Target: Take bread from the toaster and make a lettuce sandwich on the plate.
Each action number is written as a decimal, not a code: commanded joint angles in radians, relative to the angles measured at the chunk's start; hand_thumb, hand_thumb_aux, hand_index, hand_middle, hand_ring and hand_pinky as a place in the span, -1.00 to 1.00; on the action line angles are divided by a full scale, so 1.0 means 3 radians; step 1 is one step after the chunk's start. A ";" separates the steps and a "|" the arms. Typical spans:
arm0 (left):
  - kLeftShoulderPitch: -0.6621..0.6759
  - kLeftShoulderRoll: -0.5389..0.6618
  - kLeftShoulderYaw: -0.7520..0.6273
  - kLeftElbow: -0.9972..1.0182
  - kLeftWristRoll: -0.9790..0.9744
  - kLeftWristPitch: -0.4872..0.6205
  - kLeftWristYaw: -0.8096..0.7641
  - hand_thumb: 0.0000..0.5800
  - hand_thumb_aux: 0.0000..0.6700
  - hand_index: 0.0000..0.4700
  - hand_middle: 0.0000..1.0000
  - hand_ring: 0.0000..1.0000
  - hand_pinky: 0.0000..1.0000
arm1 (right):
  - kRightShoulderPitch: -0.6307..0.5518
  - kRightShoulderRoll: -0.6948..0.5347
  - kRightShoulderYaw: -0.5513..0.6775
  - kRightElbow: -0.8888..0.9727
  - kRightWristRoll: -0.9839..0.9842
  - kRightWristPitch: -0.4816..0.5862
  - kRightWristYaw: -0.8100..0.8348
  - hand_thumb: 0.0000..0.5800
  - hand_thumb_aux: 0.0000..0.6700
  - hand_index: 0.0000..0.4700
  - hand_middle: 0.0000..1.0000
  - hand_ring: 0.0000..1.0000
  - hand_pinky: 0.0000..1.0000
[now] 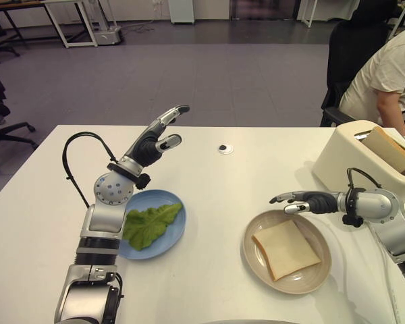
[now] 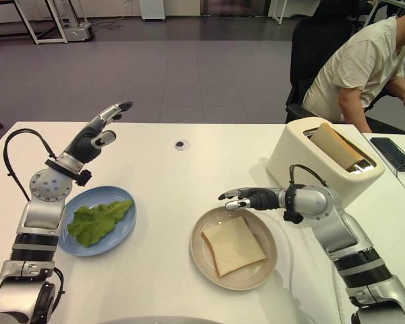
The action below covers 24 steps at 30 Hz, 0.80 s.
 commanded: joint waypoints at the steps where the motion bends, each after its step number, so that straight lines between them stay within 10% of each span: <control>1: -0.0076 0.0453 -0.0131 0.0052 0.0544 -0.0003 -0.0087 -1.00 -1.00 -1.00 -1.00 -1.00 -1.00 | -0.0122 -0.0041 -0.0206 -0.0036 -0.0001 0.0050 -0.0075 -1.00 -1.00 -1.00 -1.00 -1.00 -1.00; 9: 0.0386 0.1826 -0.0370 -0.0349 0.2146 0.0457 -0.0786 -1.00 -1.00 -1.00 -1.00 -1.00 -1.00 | -0.0028 -0.0069 -0.0405 -0.0141 0.0022 0.0133 -0.0110 -1.00 -1.00 -1.00 -1.00 -1.00 -1.00; 24: 0.0957 0.2188 -0.0406 -0.1008 0.2182 0.0577 -0.1569 -1.00 -1.00 -1.00 -1.00 -1.00 -1.00 | 0.0082 -0.0086 -0.0567 -0.0314 0.0046 0.0198 -0.0132 -1.00 -1.00 -1.00 -1.00 -1.00 -1.00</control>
